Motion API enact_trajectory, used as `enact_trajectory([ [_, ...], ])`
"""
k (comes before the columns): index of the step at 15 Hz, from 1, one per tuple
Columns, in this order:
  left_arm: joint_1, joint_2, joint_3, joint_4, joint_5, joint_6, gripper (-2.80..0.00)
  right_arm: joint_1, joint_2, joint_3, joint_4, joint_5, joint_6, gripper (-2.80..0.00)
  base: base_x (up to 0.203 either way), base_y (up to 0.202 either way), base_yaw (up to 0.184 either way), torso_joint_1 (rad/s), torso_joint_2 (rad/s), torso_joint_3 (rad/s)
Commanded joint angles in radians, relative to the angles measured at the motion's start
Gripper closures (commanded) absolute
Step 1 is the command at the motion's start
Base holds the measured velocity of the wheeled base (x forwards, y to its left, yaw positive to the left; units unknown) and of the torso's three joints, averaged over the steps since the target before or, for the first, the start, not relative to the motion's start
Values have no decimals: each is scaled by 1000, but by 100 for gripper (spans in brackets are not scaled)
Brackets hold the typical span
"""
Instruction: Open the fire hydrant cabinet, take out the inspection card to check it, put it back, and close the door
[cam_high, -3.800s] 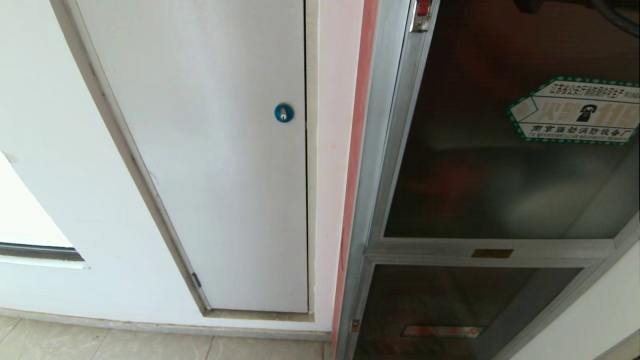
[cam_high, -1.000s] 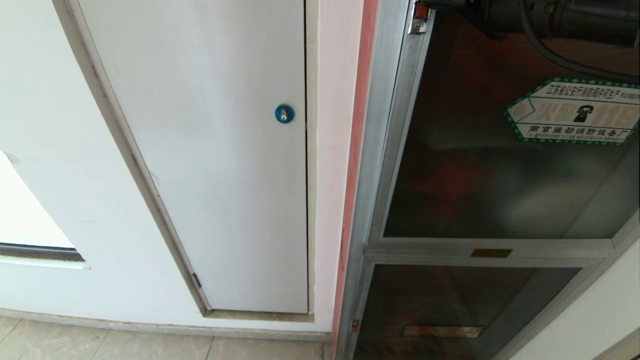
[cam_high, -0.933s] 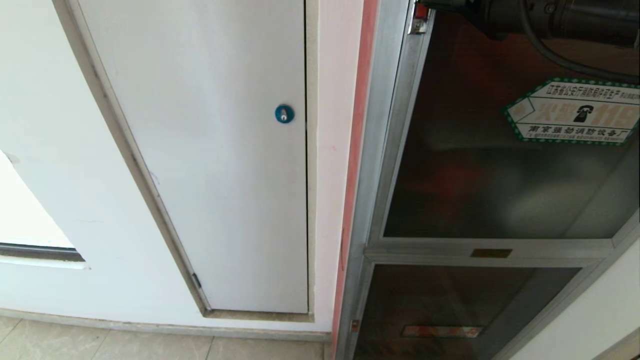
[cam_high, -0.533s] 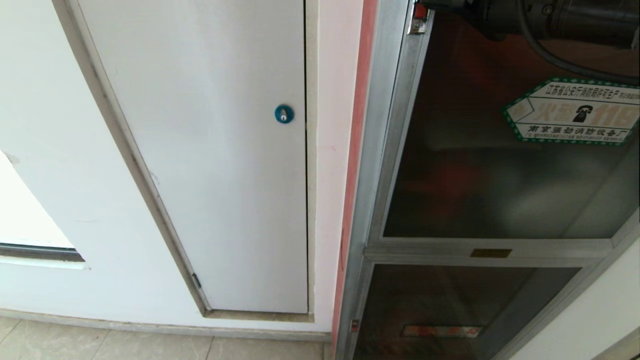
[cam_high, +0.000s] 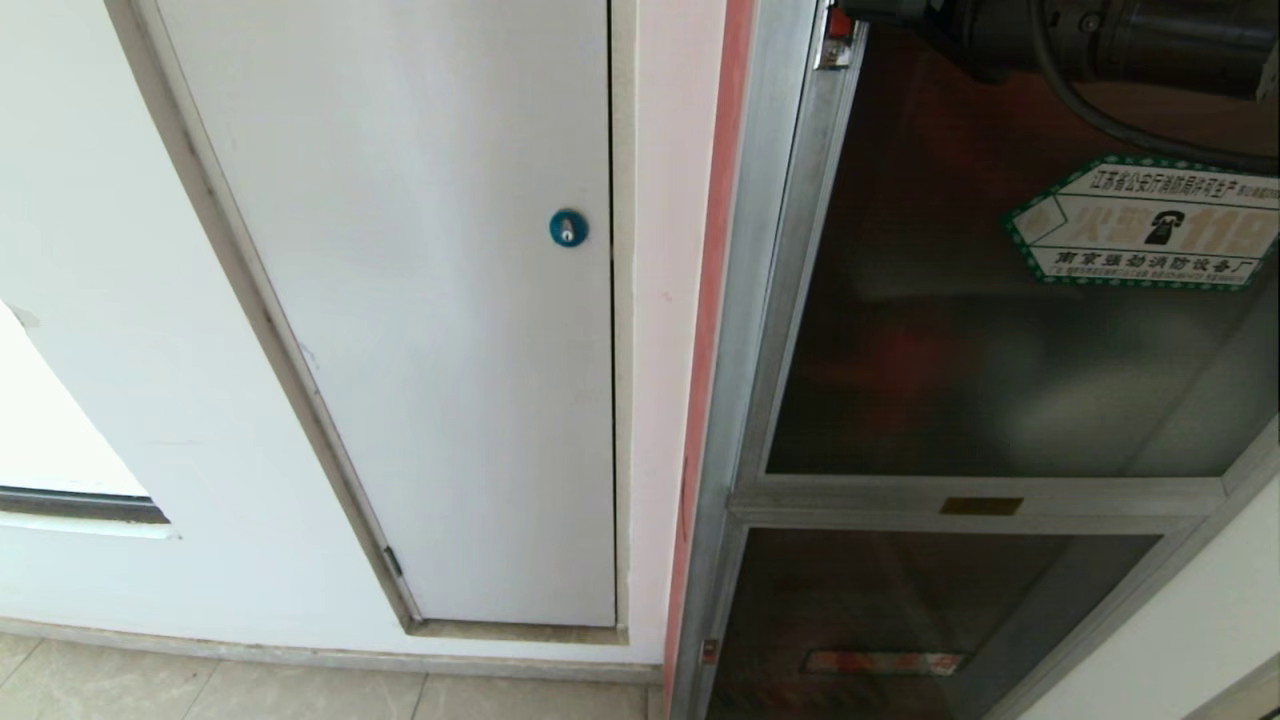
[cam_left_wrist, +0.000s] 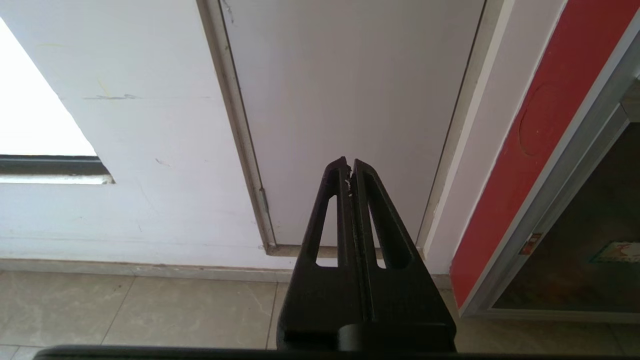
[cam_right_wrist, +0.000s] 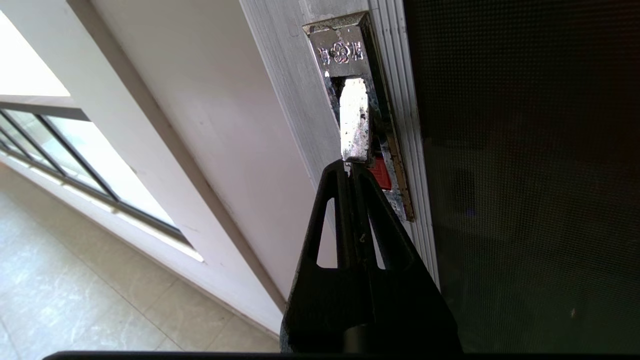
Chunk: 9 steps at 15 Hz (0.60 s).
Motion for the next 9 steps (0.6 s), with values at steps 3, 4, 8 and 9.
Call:
enact_trajectory([
  [3,0,0,14,-1,0,0,0,-7,6,1,1,0,1,0,0,0,0,0,0,0],
  [4,0,0,14,-1,0,0,0,-6,6,1,1,0,1,0,0,0,0,0,0,0],
  [8,0,0,14,-1,0,0,0,-6,6,1,1,-5,0,0,0,0,0,0,0,0],
  [9,0,0,14,-1,0,0,0,-6,6,1,1,-6,0,0,0,0,0,0,0,0],
])
